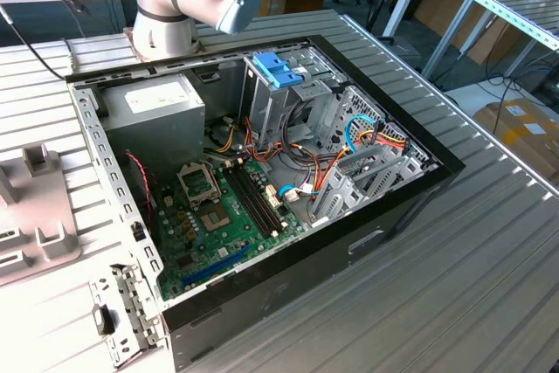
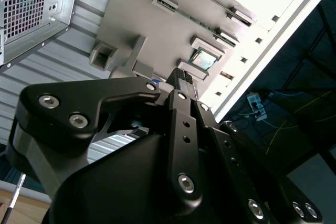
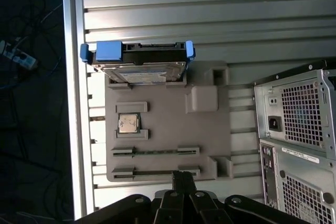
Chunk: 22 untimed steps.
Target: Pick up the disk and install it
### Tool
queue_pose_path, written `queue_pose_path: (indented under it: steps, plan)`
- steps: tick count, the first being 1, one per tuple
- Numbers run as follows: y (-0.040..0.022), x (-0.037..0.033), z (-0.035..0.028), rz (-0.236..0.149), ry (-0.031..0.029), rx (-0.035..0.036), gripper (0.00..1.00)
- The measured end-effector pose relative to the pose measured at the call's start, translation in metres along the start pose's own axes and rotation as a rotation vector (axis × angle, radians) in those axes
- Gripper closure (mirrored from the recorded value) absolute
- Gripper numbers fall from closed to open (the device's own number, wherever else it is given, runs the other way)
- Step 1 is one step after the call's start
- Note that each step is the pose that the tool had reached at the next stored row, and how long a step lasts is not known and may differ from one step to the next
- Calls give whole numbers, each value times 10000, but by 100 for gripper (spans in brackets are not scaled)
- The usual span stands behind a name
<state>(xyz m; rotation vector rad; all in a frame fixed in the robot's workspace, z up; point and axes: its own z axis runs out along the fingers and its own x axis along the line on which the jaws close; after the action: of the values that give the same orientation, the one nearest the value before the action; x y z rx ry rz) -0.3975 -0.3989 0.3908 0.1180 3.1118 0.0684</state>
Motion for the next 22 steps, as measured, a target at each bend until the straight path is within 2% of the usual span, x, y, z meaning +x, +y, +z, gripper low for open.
queue_pose_path:
  steps: [22]
  plan:
    - [-16,202,0,0,0,0,89]
